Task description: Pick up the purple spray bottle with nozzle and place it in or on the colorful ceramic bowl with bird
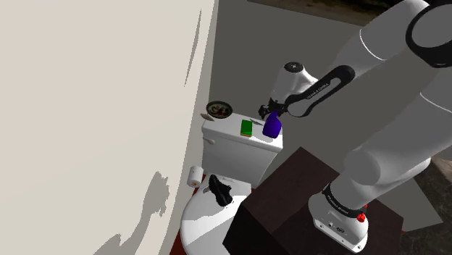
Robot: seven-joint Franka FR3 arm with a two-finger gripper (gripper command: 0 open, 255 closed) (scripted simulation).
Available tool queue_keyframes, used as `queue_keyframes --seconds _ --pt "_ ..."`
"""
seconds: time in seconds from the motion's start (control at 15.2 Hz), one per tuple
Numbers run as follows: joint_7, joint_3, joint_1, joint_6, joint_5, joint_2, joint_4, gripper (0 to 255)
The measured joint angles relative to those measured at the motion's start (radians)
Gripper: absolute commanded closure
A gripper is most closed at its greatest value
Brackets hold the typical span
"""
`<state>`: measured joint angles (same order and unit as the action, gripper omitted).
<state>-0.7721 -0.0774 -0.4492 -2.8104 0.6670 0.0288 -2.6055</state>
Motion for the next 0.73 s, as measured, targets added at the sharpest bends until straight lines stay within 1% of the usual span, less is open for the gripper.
queue_keyframes --seconds 0.2,0.33,0.46,0.59,0.73 --pt "-0.189 0.055 -0.008 -0.050 0.200 0.107 0.072 0" --pt "-0.315 0.107 0.003 -0.080 0.328 0.181 0.128 0" --pt "-0.448 0.167 0.028 -0.110 0.451 0.267 0.199 0" --pt "-0.552 0.220 0.045 -0.134 0.541 0.334 0.262 0" --pt "-0.644 0.263 0.060 -0.152 0.610 0.399 0.328 0"
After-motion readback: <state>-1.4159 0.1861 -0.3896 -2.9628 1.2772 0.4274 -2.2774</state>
